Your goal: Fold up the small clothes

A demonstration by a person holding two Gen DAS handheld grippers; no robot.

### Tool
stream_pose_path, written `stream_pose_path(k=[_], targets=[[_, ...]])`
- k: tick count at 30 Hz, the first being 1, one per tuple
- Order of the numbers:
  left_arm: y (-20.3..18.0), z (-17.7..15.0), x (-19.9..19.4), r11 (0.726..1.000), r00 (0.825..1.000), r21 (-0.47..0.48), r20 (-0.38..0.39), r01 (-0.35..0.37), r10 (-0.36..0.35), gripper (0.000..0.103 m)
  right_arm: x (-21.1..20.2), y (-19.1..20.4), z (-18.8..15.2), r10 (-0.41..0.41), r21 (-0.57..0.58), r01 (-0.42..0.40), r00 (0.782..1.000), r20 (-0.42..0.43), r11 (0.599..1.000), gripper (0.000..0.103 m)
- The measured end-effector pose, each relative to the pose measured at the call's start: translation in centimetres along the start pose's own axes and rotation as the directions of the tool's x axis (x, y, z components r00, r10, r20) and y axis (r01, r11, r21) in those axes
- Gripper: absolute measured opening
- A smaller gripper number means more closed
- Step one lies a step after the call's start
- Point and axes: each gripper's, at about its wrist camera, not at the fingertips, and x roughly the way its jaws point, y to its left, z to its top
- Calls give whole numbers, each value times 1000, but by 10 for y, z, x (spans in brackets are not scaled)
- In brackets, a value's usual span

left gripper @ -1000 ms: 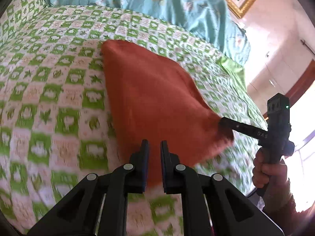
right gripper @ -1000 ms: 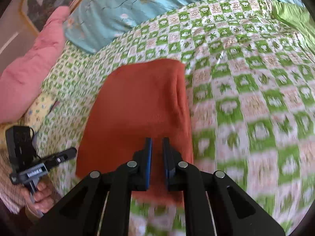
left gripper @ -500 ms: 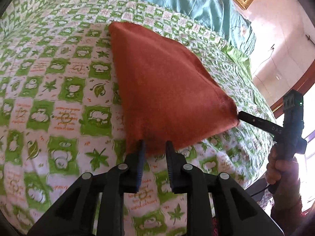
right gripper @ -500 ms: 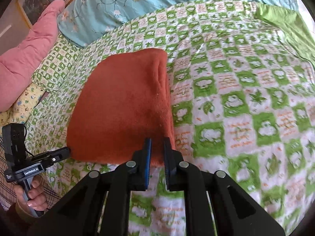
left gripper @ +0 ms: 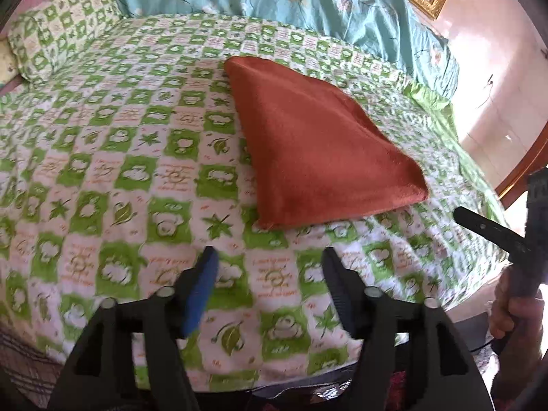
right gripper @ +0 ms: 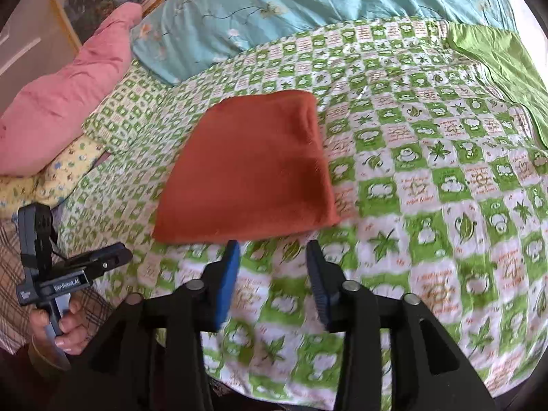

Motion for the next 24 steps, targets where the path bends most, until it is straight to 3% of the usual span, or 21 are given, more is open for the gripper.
stream_pose_path(k=[1, 3, 11, 24], targets=[[0, -3, -3, 1000, 1000, 6, 8, -19, 19, 69, -2, 3, -3, -6, -11, 6, 1000, 1, 1000, 61], [0, -9, -7, 999, 999, 11, 11, -51, 51, 75, -5, 8, -11, -20, -39, 20, 1000, 4, 999, 68], [-3, -22, -14, 989, 990, 47, 10, -139, 138, 82, -8, 19, -30, -28, -100, 26, 999, -18, 995, 78], [-10, -5, -15, 968, 968, 69, 82, -242, 237, 87, 4, 34, -17, -85, -186, 86, 996, 13, 979, 90]])
